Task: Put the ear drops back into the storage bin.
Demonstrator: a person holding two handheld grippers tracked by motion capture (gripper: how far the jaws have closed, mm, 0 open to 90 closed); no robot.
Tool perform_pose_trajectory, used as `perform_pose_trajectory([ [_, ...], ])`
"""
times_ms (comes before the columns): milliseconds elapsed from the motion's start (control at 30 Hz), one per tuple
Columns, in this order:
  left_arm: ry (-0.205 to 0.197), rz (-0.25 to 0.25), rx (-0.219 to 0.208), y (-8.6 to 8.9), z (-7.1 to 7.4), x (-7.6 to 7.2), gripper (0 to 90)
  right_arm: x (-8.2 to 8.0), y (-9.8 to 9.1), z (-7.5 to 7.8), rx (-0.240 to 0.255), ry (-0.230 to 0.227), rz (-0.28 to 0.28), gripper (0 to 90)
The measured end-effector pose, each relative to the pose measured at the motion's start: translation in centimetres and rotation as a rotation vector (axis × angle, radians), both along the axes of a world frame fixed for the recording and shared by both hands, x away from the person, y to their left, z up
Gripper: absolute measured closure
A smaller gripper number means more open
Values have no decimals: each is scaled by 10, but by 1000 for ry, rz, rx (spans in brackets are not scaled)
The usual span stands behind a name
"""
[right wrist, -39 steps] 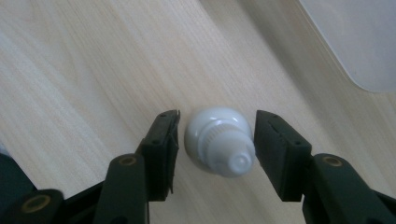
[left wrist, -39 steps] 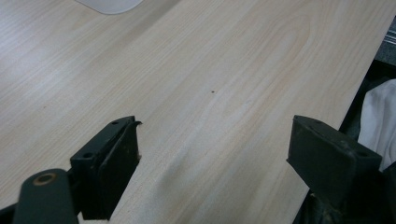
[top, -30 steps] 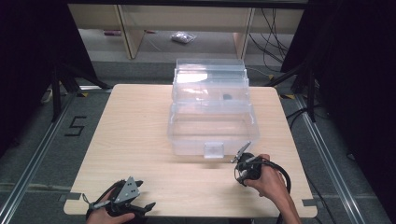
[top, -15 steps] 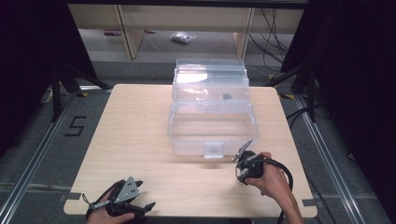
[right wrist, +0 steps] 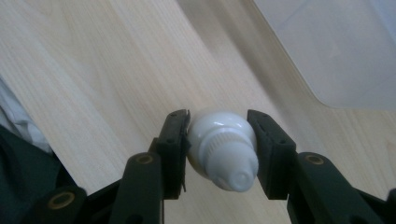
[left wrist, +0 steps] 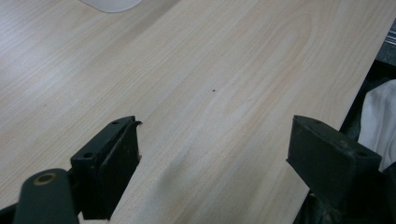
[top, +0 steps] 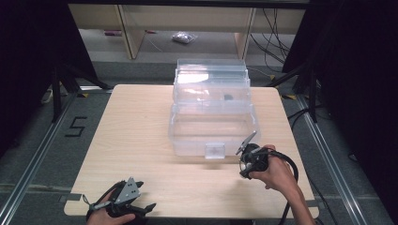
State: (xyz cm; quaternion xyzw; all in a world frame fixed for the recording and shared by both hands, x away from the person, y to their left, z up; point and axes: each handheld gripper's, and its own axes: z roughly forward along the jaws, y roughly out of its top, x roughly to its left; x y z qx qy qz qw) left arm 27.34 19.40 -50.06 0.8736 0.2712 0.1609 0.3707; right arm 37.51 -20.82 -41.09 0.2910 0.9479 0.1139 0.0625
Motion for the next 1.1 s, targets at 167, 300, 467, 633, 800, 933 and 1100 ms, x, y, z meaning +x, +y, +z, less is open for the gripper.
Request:
perform_pose_trajectory([
  [167,0,1,0,0,0,0,161,3,-3,10,13,2,-15,602],
  [300,3,1,6,0,0,1,161,4,-5,19,18,-3,-6,602],
  [467,1,0,2,0,0,0,161,7,-6,31,18,-5,11,602],
  [633,1,1,6,0,0,1,161,8,-6,47,24,-6,17,602],
  [800,1,1,6,0,-1,1,161,13,-7,61,25,-7,21,602],
  [933,2,1,6,0,0,1,161,20,-9,68,23,-10,33,602],
  [1100,5,-1,2,0,0,0,161,28,-9,78,17,-8,10,602],
])
